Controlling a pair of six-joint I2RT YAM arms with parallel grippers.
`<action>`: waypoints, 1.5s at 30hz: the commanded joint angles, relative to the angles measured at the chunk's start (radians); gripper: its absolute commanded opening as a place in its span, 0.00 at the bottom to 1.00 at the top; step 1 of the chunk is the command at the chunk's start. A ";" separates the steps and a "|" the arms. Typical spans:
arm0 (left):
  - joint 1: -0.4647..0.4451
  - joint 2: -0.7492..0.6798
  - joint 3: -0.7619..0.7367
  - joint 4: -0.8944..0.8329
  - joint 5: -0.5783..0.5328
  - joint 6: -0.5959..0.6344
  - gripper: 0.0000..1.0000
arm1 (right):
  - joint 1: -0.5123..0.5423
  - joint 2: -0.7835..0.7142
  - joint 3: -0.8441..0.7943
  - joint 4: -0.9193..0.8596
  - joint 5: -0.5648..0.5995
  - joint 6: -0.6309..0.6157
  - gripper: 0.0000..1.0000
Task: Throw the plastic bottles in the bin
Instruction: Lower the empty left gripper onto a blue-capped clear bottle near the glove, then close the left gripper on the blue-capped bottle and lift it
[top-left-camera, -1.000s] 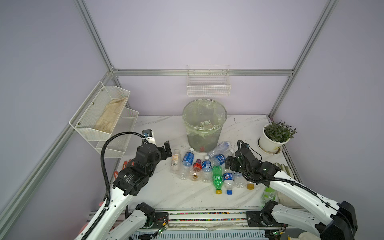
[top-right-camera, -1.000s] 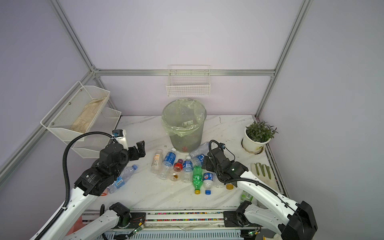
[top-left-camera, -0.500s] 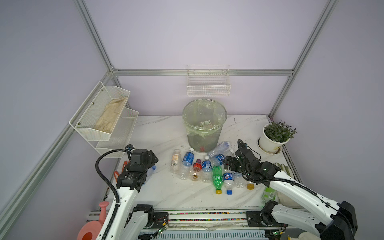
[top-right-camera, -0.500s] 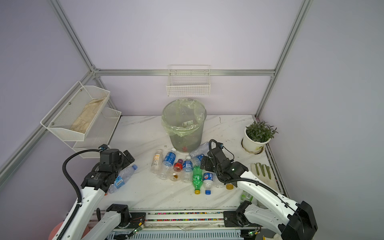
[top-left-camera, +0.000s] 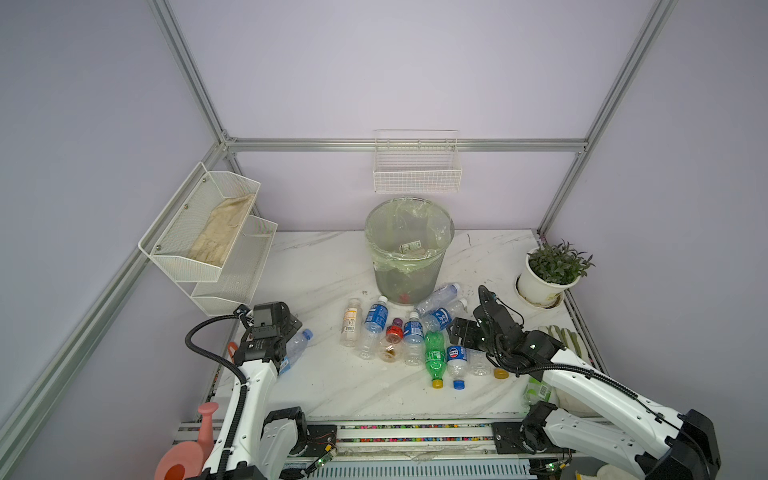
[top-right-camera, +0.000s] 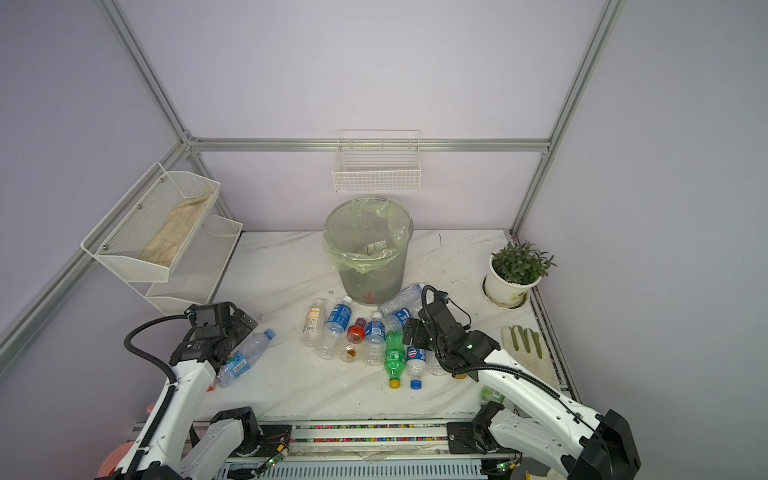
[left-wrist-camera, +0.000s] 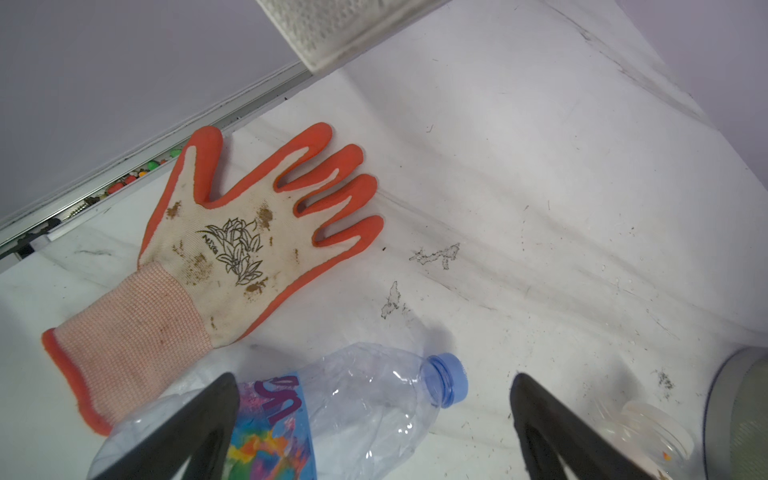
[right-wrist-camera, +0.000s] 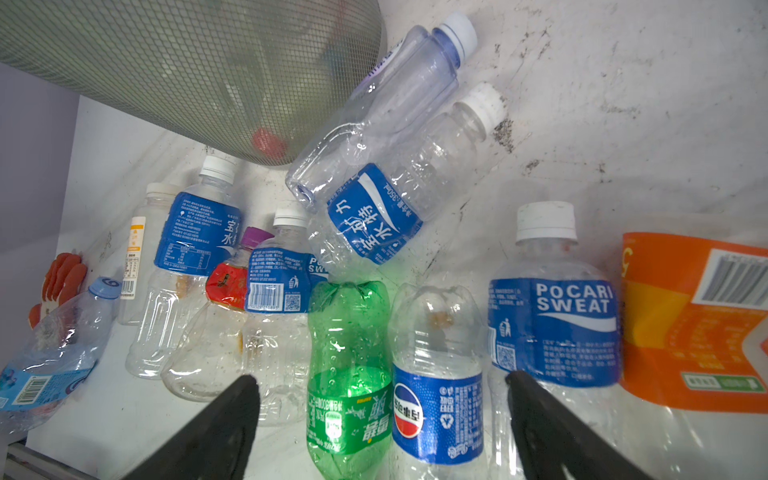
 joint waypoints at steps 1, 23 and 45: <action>0.027 0.006 -0.050 0.056 -0.052 -0.020 1.00 | 0.002 -0.016 -0.019 0.015 -0.010 0.014 0.95; 0.058 0.050 -0.158 0.078 0.100 -0.149 1.00 | 0.002 -0.007 -0.054 0.062 -0.034 0.039 0.95; -0.060 0.089 -0.242 0.152 0.218 -0.148 0.89 | 0.004 -0.035 -0.068 0.065 -0.019 0.049 0.95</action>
